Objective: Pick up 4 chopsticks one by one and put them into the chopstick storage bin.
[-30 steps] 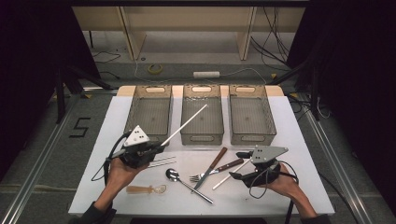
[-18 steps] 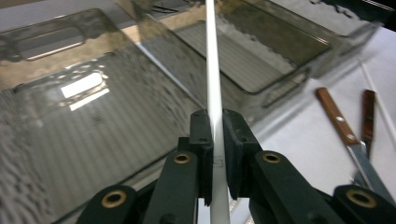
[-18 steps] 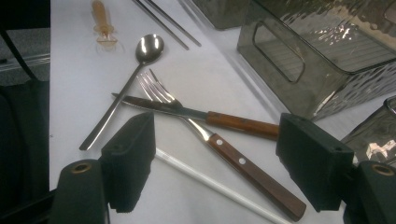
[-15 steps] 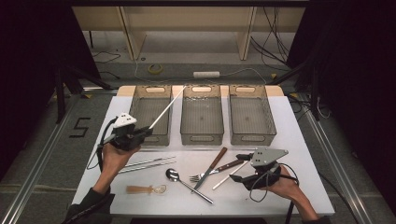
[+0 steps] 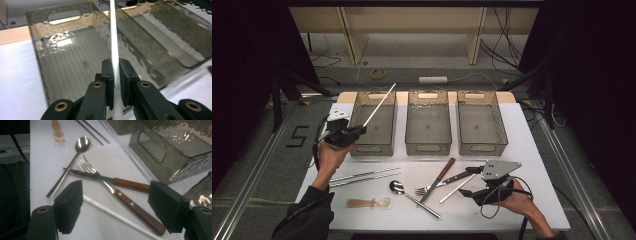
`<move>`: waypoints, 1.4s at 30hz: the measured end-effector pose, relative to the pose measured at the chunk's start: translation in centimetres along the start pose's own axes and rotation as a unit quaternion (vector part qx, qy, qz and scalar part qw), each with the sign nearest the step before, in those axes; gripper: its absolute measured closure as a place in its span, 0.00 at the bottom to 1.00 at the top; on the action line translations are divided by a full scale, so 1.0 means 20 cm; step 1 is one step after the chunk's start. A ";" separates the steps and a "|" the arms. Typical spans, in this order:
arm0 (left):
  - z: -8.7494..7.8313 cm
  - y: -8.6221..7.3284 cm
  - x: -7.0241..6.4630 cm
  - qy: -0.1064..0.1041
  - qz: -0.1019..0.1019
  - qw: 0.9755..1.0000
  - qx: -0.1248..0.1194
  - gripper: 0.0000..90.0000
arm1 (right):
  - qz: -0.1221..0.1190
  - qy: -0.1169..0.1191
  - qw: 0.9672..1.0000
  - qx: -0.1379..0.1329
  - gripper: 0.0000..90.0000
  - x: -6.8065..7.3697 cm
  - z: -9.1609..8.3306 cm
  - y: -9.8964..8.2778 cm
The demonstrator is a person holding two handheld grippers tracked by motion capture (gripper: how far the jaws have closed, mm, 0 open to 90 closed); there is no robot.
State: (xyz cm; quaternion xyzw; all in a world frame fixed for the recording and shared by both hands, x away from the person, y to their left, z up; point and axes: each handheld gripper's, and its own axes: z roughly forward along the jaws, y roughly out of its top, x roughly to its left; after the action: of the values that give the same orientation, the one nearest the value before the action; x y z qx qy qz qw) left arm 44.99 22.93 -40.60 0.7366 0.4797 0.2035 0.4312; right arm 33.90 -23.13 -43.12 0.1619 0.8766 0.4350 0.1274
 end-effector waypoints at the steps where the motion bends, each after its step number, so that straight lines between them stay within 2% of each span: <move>1: 0.00 0.00 0.01 0.002 -0.003 1.000 0.001 0.92 | 0.000 0.000 1.000 -0.001 0.32 0.00 0.00 0.00; 11: 0.06 -0.03 0.12 0.033 -0.022 0.999 0.018 0.92 | -0.003 -0.002 1.000 0.005 0.32 0.01 0.00 0.00; 16: 0.09 -0.03 0.12 0.039 -0.029 0.998 0.028 0.92 | -0.005 0.001 1.000 0.004 0.32 0.01 0.00 0.00; 20: 0.11 -0.03 0.12 0.046 -0.023 0.998 0.039 0.92 | -0.009 0.000 1.000 0.007 0.32 0.01 0.00 0.00; 28: 0.14 -0.04 0.13 0.049 -0.028 0.997 0.050 0.91 | -0.011 0.000 1.000 0.007 0.32 0.01 0.00 0.00; 32: 0.15 -0.05 0.12 0.051 -0.019 0.997 0.058 0.91 | -0.013 0.001 1.000 0.007 0.32 0.02 0.00 0.00; 36: 0.17 -0.04 0.12 0.051 -0.018 0.997 0.060 0.91 | -0.014 0.003 1.000 0.011 0.32 0.02 0.00 0.00; 37: 0.17 -0.04 0.12 0.049 -0.017 0.997 0.060 0.89 | -0.014 0.002 1.000 0.012 0.32 0.02 0.00 0.00; 40: 0.16 -0.03 0.12 0.050 -0.028 0.997 0.051 0.72 | -0.015 0.003 1.000 0.010 0.32 0.02 0.00 0.00; 42: 0.15 -0.02 0.11 0.052 -0.029 0.997 0.043 0.69 | -0.016 0.003 1.000 0.011 0.32 0.02 0.00 0.00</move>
State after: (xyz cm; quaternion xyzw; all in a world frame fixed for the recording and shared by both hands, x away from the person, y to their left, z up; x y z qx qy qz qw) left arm 47.90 23.70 -42.85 0.7287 0.5311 0.2075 0.3793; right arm 33.53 -22.95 -43.20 0.1477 0.8840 0.4241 0.1299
